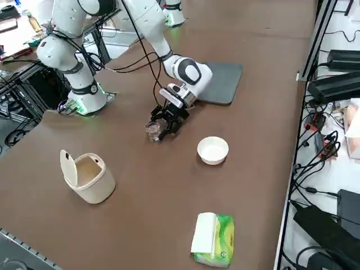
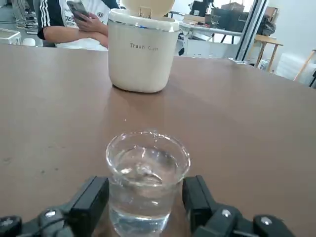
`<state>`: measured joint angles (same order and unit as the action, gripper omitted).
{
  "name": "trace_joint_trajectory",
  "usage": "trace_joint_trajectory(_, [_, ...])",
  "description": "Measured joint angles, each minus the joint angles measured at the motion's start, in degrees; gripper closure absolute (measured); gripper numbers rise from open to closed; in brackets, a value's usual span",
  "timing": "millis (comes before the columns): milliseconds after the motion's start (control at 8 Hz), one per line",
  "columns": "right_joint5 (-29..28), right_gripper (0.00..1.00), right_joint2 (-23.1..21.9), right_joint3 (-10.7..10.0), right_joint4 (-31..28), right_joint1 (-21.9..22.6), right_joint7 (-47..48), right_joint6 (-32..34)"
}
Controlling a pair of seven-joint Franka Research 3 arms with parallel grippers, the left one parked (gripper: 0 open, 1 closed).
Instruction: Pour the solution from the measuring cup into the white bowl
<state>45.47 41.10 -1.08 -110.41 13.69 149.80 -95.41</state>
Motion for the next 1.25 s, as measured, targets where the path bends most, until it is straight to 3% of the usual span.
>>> trace_joint_trajectory(250, [0.60, 0.26, 0.06, 0.01, 0.03, 0.25, 0.11, 0.27])
trace_joint_trajectory(875, [3.74, 0.26, 0.15, 0.22, 1.62, 2.37, -0.24, 2.54])
trace_joint_trajectory(1250, [6.71, 0.26, -1.34, 0.37, 5.86, 3.26, -5.19, 2.74])
